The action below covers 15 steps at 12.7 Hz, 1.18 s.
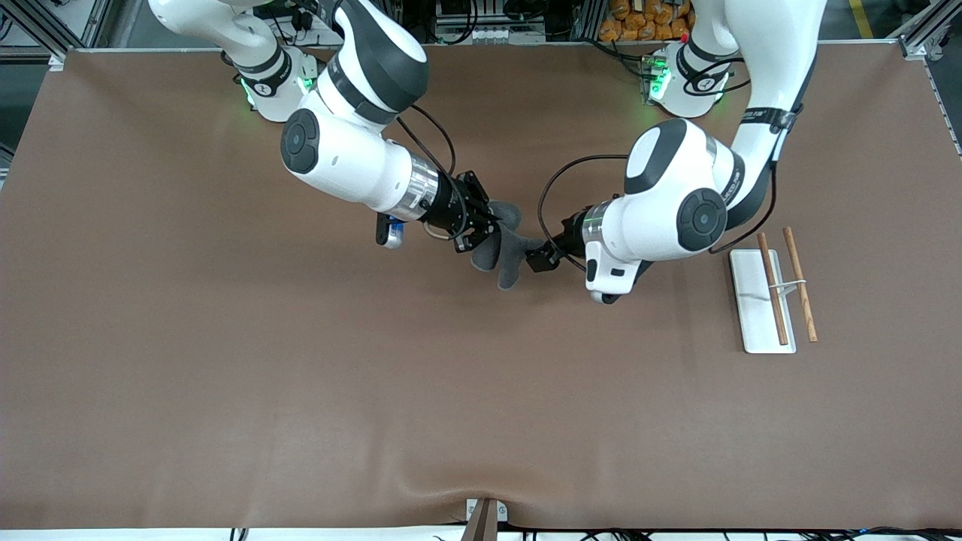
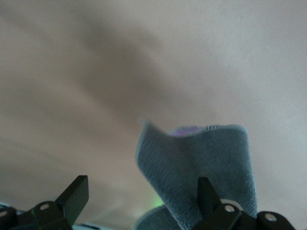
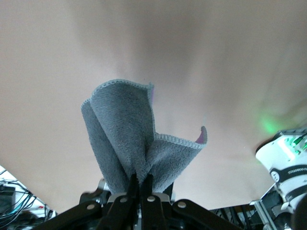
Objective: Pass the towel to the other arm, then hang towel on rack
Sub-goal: 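Grasp the towel with the left gripper beside the right gripper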
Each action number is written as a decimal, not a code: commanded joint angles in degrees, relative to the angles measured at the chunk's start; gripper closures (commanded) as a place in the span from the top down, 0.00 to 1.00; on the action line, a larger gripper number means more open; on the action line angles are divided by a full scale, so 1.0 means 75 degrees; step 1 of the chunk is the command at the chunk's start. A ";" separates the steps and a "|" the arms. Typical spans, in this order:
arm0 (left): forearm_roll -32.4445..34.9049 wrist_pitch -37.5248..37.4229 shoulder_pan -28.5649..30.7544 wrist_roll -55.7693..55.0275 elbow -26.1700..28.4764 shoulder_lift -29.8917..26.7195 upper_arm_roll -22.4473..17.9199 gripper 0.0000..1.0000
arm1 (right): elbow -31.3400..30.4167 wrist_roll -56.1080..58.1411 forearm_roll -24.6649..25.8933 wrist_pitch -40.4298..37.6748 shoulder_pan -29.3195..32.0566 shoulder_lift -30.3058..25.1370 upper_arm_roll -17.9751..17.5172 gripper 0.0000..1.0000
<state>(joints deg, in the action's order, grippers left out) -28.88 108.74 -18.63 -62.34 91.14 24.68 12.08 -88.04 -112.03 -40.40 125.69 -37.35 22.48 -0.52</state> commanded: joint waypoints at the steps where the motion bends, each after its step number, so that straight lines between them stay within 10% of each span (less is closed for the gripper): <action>1: -0.0297 -0.0014 0.0116 -0.0219 -0.0094 0.0155 -0.0040 1.00 | 0.0360 -0.0203 -0.0191 0.0058 -0.0129 0.0237 0.0045 0.00; 15: -0.0554 -0.0015 0.0410 -0.0711 -0.0258 0.0530 -0.0099 0.61 | 0.0419 -0.0274 -0.0179 0.0058 -0.0117 0.0225 0.0045 0.00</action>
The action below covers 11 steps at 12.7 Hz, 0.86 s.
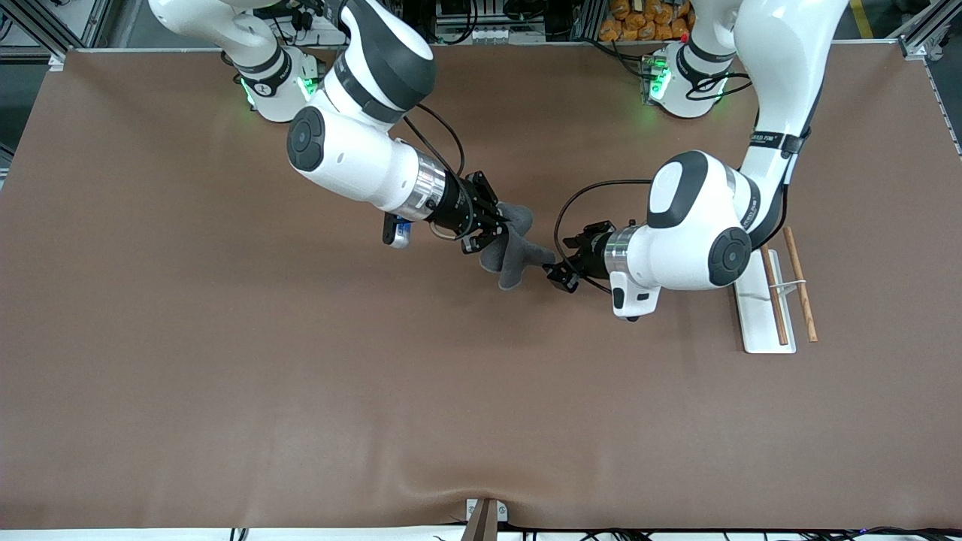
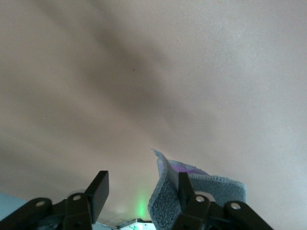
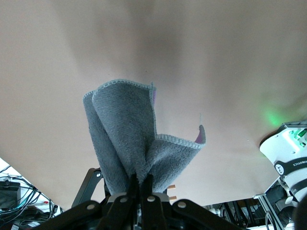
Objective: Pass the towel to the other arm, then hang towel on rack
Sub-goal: 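Grasp the towel with the left gripper beside the right gripper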
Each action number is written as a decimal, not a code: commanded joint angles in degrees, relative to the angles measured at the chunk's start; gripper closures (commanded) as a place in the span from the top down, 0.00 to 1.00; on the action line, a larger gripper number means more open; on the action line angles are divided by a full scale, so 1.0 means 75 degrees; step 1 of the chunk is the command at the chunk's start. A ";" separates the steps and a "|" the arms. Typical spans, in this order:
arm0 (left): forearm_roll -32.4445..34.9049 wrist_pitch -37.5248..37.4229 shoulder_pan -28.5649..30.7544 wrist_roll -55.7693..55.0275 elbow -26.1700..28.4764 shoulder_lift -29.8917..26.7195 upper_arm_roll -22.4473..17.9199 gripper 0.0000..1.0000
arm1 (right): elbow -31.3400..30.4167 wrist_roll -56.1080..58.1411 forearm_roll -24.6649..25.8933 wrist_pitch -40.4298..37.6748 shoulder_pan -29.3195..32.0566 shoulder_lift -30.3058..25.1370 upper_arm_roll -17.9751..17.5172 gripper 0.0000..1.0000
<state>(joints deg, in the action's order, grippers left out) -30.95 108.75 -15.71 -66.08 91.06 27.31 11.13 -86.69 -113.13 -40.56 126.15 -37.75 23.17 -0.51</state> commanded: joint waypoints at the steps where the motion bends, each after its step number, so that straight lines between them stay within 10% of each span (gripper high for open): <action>1: -0.0500 -0.0015 0.0021 -0.0213 -0.0363 0.0237 0.0027 0.58 | 0.0239 -0.0127 -0.0159 -0.0003 -0.0064 0.0133 0.0045 0.00; 7: -0.0842 -0.0004 0.0114 -0.0201 -0.0481 0.0354 0.0027 0.06 | 0.0239 -0.0127 -0.0147 -0.0015 -0.0052 0.0133 0.0045 0.00; 11: -0.0995 -0.0004 0.0161 -0.0200 -0.0901 0.0319 0.0027 0.00 | 0.0239 -0.0115 -0.0147 -0.0061 -0.0017 0.0133 0.0045 0.00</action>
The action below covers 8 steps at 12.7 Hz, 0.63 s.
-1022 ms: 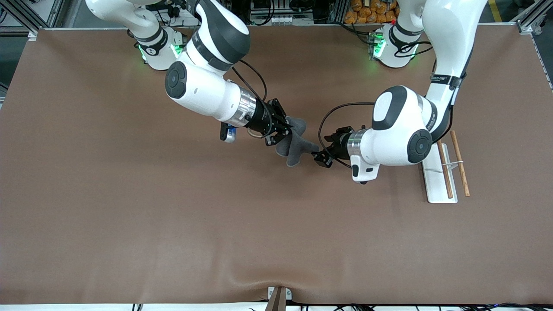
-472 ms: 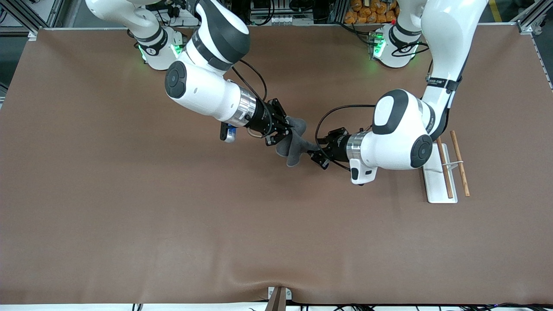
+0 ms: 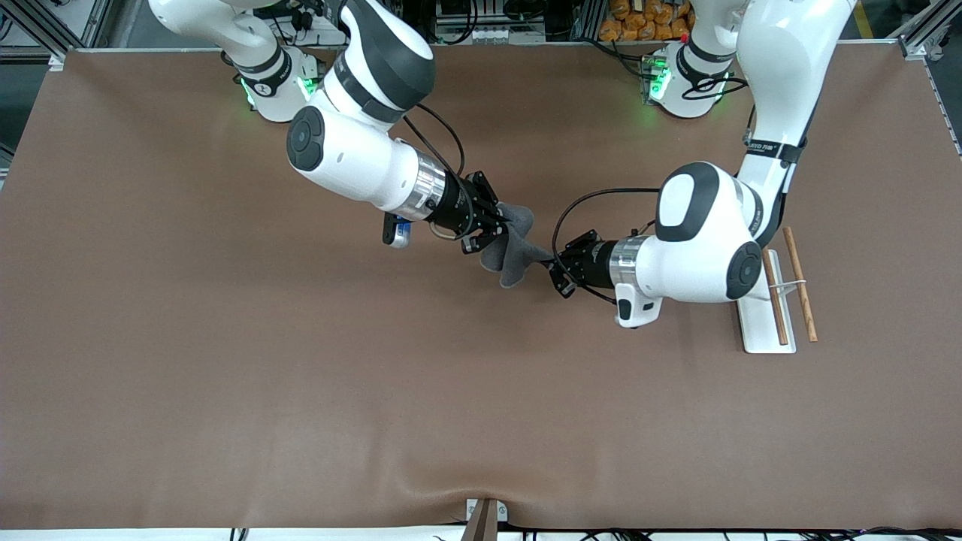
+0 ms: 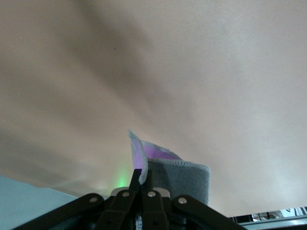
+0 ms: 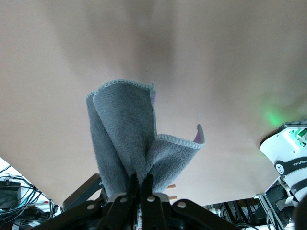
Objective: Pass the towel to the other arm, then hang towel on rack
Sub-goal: 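Grasp the towel with the left gripper beside the right gripper, then open the right gripper and carry the towel away with the left gripper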
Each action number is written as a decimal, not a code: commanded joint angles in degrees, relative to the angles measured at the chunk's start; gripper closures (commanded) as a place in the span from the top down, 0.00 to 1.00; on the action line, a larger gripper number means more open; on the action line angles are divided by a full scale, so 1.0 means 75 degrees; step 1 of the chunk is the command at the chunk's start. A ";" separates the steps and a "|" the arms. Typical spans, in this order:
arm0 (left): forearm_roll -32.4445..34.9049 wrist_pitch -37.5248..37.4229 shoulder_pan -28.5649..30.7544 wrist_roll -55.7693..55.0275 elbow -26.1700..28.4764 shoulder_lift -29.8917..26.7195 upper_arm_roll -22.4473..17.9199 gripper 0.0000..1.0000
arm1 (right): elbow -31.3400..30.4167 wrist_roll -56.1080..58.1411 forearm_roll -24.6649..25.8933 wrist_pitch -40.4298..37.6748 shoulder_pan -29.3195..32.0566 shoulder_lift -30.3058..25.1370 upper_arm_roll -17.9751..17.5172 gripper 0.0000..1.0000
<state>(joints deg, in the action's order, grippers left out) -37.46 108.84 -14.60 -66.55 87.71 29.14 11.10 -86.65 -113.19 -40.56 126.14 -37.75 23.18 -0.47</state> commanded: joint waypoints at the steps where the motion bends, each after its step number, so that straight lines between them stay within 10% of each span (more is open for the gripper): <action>1: -0.0103 -0.0028 0.0060 -0.0139 -0.0549 0.0017 0.0032 0.00 | 0.0233 -0.0119 -0.0147 -0.0085 0.0018 0.0121 0.0040 0.32; 2: -0.0079 -0.0040 0.0165 -0.0139 -0.0573 -0.0053 0.0020 0.00 | 0.0268 -0.0154 -0.0135 -0.0096 0.0007 0.0109 0.0051 0.99; 8: 0.0319 -0.1372 0.1500 0.0948 -0.0573 -0.0545 0.0032 0.00 | 0.0292 -0.0003 0.0611 -0.0132 -0.0040 0.0097 0.0040 1.00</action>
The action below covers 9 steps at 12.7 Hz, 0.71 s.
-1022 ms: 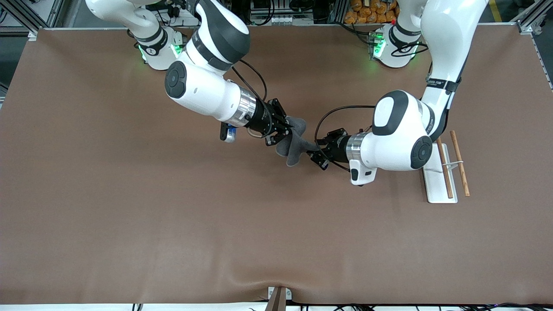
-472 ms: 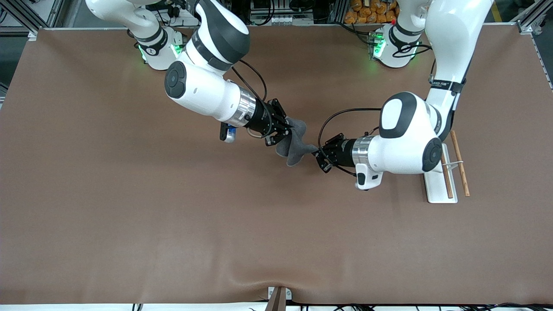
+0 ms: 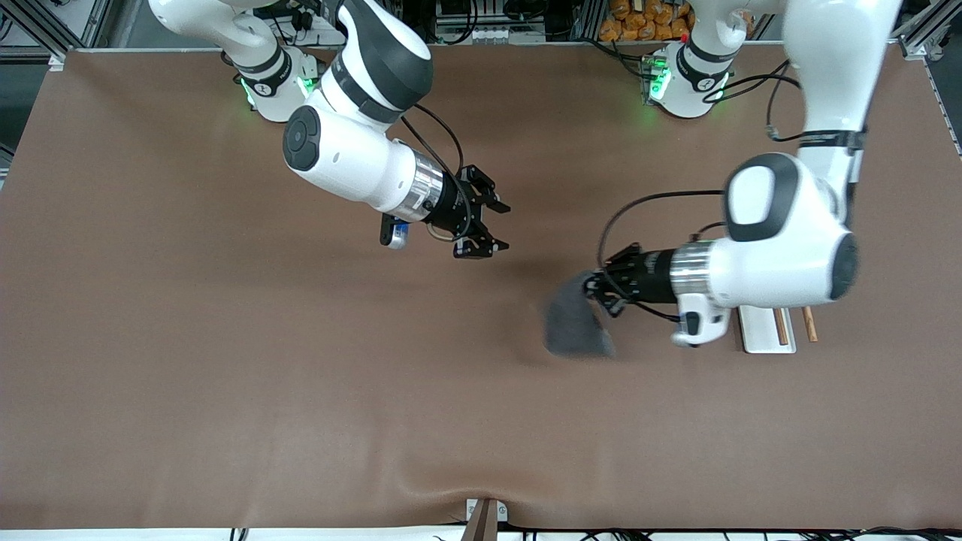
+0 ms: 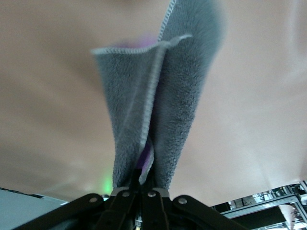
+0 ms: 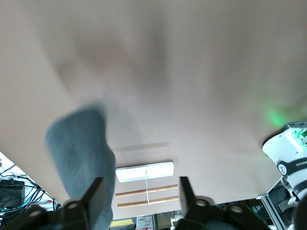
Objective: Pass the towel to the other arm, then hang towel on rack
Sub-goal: 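Open the right gripper and carry the towel away with the left gripper, then drape the towel over the wooden dowels with the left gripper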
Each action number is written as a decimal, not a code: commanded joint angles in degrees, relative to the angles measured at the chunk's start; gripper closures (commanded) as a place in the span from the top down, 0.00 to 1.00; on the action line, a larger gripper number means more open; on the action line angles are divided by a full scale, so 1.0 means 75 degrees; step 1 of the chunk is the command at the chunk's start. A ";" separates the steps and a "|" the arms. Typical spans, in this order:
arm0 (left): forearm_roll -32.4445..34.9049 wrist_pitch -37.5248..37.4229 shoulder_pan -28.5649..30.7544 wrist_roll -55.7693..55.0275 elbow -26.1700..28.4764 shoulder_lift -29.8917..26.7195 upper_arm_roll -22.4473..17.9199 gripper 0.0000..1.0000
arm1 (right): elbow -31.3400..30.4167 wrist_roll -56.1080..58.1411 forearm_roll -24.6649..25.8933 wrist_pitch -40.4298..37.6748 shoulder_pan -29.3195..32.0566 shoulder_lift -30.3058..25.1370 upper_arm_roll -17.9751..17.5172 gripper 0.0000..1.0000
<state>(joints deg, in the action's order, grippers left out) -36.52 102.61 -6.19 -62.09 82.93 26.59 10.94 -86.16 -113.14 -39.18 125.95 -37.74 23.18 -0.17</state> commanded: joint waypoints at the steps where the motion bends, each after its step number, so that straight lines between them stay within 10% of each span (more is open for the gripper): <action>1: 0.0414 -0.0846 0.0565 0.0727 0.0064 -0.0252 0.0042 0.00 | 0.0261 0.0200 0.0616 -0.0292 -0.0065 0.0086 0.0000 1.00; 9: 0.3051 -0.2524 0.2099 0.5344 0.0239 -0.0170 0.0042 0.00 | 0.1220 0.1901 0.0642 -0.3944 0.0741 -0.0055 0.0047 1.00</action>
<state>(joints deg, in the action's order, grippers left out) -15.72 85.21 6.64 -27.98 83.67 25.60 10.76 -80.60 -99.54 -34.62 103.70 -35.39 23.03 0.68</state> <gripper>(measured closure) 0.978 0.000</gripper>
